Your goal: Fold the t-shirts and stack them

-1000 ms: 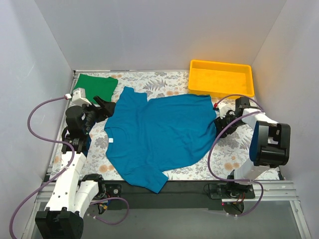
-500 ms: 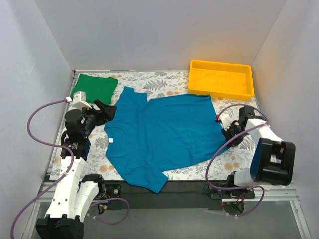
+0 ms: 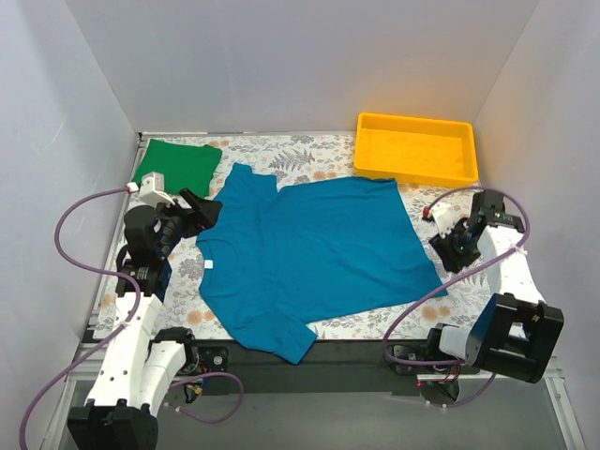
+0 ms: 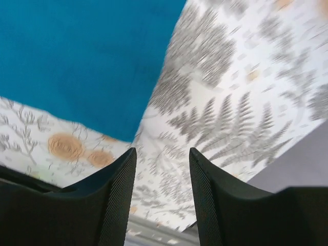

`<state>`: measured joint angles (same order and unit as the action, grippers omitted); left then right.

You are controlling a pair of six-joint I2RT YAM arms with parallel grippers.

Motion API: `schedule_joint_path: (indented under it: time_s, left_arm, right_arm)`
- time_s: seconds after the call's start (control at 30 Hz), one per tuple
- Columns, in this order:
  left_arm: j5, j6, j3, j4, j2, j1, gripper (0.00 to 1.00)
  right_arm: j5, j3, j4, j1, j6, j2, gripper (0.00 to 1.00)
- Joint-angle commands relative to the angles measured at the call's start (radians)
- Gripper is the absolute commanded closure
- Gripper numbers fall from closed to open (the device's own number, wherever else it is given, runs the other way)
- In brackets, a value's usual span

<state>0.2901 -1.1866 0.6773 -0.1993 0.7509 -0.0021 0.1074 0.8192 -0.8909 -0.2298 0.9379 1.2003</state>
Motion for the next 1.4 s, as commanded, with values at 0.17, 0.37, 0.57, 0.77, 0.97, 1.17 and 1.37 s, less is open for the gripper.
schedule_joint_path:
  time_s: [0.17, 0.37, 0.57, 0.77, 0.97, 1.17, 1.37]
  left_arm:
    - [0.044, -0.051, 0.057, 0.103, 0.273, -0.001, 0.25]
    - [0.124, -0.018, 0.145, 0.081, 0.462, 0.001, 0.31]
    - [0.115, -0.001, 0.073, 0.081, 0.404, 0.001, 0.31]
    - [0.110, 0.008, 0.033, 0.067, 0.349, 0.001, 0.31]
    - [0.109, 0.015, 0.024, 0.058, 0.324, 0.001, 0.31]
    - [0.106, 0.022, 0.011, 0.047, 0.288, 0.001, 0.31]
    - [0.107, 0.025, 0.004, 0.043, 0.263, 0.001, 0.31]
  right_arm:
    - [0.641, 0.382, 0.182, 0.009, -0.332, 0.365, 0.43]
    - [0.409, 0.661, 0.325, 0.160, -0.573, 0.715, 0.41]
    - [0.155, 0.684, 0.377, 0.205, -0.640, 0.817, 0.41]
    - [0.130, 0.598, 0.397, 0.205, -0.630, 0.826, 0.43]
    - [0.126, 0.529, 0.380, 0.208, -0.599, 0.809, 0.54]
    - [0.115, 0.425, 0.296, 0.207, -0.505, 0.739, 0.96]
    - [0.023, 0.227, 0.270, 0.185, -0.389, 0.584, 0.99]
